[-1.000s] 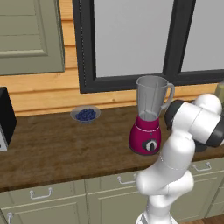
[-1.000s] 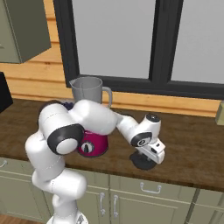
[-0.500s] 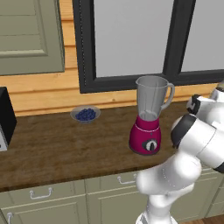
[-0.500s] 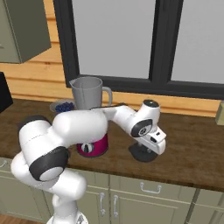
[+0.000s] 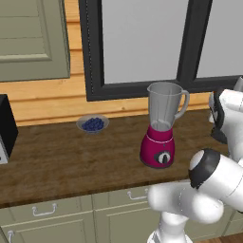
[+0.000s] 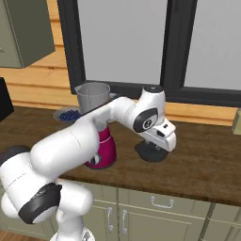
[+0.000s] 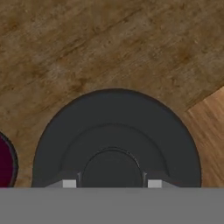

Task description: Close the lid blender by securely placing the lid on top.

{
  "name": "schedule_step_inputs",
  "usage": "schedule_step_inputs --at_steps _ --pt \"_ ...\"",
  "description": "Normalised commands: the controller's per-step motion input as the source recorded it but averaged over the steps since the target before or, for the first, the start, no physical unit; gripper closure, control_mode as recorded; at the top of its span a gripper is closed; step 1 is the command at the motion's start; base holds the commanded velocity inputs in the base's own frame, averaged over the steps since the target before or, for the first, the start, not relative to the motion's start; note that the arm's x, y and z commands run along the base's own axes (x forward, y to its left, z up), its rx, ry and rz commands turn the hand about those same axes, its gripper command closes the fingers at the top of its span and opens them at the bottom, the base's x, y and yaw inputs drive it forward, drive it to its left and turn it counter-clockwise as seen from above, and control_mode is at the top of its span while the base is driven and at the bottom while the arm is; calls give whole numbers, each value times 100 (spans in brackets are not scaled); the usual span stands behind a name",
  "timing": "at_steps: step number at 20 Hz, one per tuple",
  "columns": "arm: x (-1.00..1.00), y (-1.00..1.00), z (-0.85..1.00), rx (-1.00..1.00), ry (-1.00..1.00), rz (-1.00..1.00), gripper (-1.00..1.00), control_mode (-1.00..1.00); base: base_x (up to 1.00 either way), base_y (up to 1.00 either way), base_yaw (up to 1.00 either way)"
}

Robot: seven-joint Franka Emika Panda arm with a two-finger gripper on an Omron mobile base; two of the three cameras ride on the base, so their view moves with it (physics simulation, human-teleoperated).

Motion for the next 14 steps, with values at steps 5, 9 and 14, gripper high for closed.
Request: schedule_step_inputs --at_steps 5,9,14 --pt "-12 19 100 0 -11 6 100 -100 0 0 0" --pt "-3 37 100 0 -9 6 100 -100 0 0 0" --pt "7 58 100 0 -1 13 100 -100 0 0 0"
